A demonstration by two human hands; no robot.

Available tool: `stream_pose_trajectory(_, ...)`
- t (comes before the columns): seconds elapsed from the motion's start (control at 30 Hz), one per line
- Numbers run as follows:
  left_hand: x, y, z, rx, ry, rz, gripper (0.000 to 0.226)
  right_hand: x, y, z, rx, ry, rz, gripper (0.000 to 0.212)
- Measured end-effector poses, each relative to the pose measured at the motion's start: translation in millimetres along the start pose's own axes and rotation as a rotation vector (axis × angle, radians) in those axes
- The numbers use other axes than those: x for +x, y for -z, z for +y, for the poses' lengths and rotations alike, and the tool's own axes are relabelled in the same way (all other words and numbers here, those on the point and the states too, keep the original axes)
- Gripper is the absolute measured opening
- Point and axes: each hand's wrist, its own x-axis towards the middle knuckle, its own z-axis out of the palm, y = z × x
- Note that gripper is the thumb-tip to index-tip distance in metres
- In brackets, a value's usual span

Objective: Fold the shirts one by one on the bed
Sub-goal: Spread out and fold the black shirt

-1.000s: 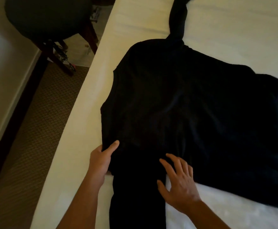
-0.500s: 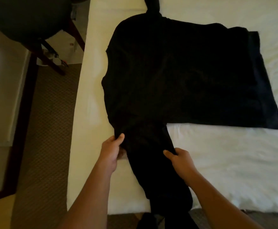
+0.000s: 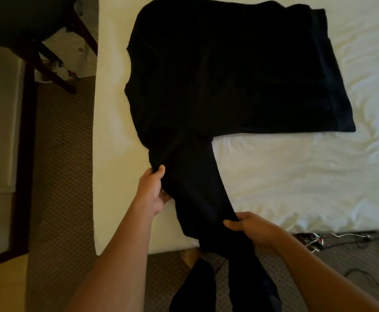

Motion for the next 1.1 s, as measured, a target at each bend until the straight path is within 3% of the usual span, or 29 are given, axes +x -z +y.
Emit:
stream_pose_trajectory(0.17,4,-4,-22,0.305,-0.110,0.328,0.008,9,4,3,-0.501,0.007,0.149,0.026)
stream_pose_trajectory(0.23,5,-15,-13,0.519,-0.244,0.466,0.016,9,17,-10,-0.464,0.003,0.231,0.037)
stream_pose_trajectory(0.33,-1,-49,1,0.994,-0.535,0.622,0.042,6,61,-33,-0.535,0.114,0.505,0.036)
stream_pose_trajectory(0.47,4,-110,12,1.458,-0.827,0.579,0.063,11,143,-58,-0.665,0.284,0.846,0.013)
stream_pose_trajectory(0.6,34,-158,16,1.877,-0.898,0.435,0.071,24,232,-64,-1.100,0.267,1.082,0.050)
stream_pose_trajectory(0.7,51,-178,21,1.974,-0.770,0.452,0.076,27,279,-68,-1.306,0.196,1.079,0.067)
stream_pose_trajectory(0.8,55,-180,23,2.014,-0.718,0.447,0.074,32,299,-70,-1.412,0.182,1.018,0.067)
stream_pose_trajectory(1.03,21,-168,23,2.198,-0.738,0.304,0.077,5,326,-54,-1.483,0.443,1.009,0.021)
stream_pose_trajectory(1.1,9,-166,16,2.302,-0.702,0.223,0.074,-7,315,-44,-1.429,0.373,0.919,0.018)
